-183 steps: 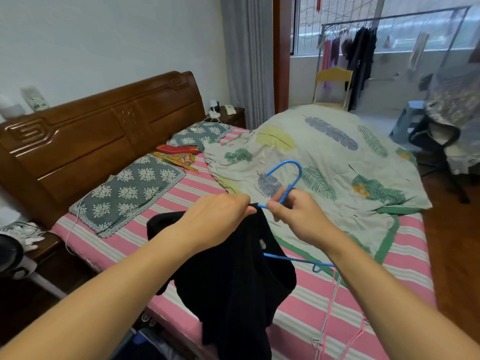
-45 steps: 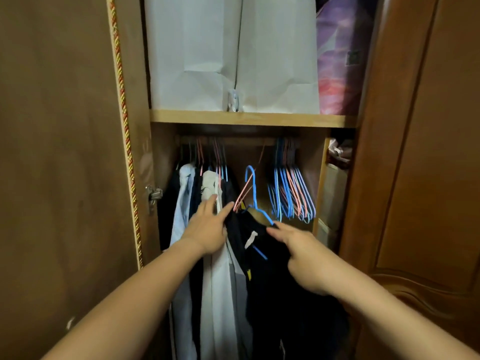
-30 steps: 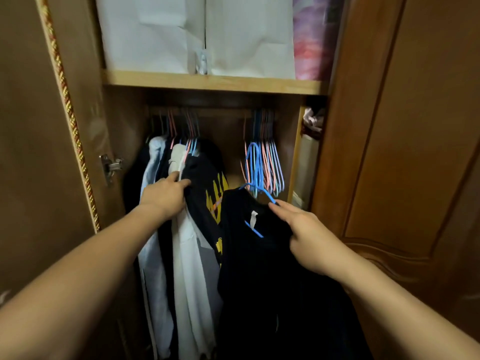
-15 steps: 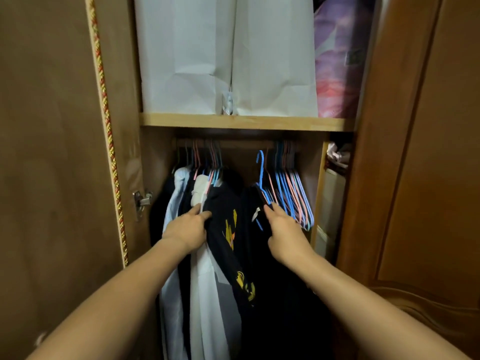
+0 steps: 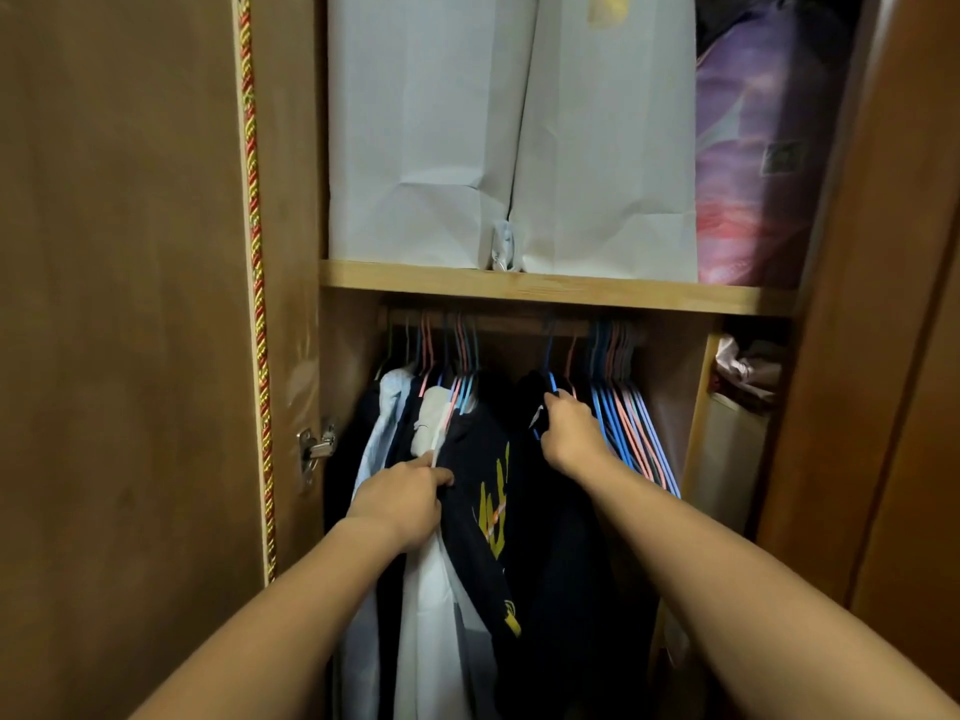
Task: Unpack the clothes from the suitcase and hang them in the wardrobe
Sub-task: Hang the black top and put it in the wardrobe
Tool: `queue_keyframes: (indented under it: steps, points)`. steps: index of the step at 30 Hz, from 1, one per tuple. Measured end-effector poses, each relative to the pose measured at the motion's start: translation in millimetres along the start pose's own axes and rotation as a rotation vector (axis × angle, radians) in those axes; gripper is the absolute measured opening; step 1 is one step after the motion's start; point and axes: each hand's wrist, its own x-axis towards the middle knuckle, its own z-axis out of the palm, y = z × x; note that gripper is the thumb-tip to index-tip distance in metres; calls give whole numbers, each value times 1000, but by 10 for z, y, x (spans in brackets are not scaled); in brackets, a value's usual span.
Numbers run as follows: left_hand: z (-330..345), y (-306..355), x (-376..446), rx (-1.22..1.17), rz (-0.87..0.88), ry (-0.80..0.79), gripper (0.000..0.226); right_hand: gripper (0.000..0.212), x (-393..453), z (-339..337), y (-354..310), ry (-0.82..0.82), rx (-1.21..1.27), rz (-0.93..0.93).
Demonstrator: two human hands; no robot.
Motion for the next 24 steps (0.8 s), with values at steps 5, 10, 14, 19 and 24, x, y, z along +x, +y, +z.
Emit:
queue_keyframes:
  steps: [5,10,14,19,24]
  points:
    - [3,33,7,10,5,8,44,48,119,139,-77,41,18,-14]
    - [33,70,0,7,9,13,42,50,263,184,-28,35,34,-21]
    - [33,84,12,11,11,17,43,49,344,246,39,18,23,-36]
    - [33,73,23,33,8,10,44,49,454,296,52,-30,13,-26]
    - [66,65,2,21,6,28,45,72,297,450,109,-97,177,6]
